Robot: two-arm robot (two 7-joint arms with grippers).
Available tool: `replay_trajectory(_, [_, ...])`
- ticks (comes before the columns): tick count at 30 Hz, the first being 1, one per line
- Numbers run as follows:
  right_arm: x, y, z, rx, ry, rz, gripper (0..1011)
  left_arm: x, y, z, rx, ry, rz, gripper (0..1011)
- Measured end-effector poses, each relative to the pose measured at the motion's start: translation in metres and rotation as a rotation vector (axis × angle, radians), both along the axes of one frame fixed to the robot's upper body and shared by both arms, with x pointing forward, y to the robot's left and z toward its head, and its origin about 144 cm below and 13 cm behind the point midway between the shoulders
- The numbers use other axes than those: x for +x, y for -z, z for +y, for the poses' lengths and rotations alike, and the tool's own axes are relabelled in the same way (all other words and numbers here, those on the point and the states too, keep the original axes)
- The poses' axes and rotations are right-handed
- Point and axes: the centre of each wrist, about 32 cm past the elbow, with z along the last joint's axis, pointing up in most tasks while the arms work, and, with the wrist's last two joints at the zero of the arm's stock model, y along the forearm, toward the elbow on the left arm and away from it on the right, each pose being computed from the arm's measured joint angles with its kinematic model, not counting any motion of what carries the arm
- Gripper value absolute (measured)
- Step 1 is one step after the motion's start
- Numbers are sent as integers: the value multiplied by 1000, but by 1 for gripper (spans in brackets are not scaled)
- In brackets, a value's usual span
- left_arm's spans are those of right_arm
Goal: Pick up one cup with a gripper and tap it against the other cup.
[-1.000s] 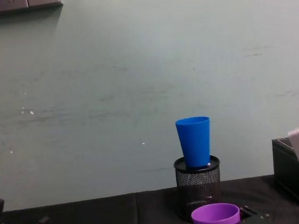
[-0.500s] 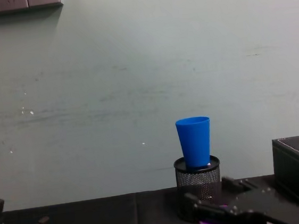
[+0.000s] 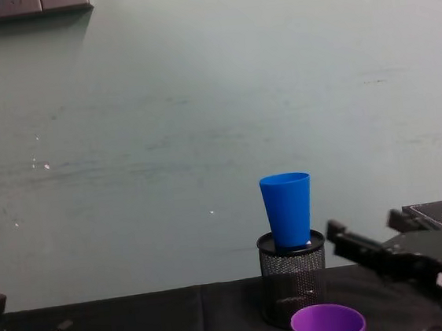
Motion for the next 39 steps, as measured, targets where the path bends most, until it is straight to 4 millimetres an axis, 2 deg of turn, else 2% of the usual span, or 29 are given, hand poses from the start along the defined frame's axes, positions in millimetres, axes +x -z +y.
replay_trajectory(9, [2, 4, -5, -8, 143, 67, 1002, 0, 0, 0, 0, 0, 0, 1000])
replay_trajectory(19, [11, 20, -3, -108, 279, 199, 1002, 0, 0, 0, 0, 0, 0, 1000])
replay_trajectory(23, [13, 25, -5, -122, 289, 213, 1002, 0, 0, 0, 0, 0, 0, 1000])
replay_trajectory(39, [13, 24, -4, -120, 286, 209, 1002, 0, 0, 0, 0, 0, 0, 1000])
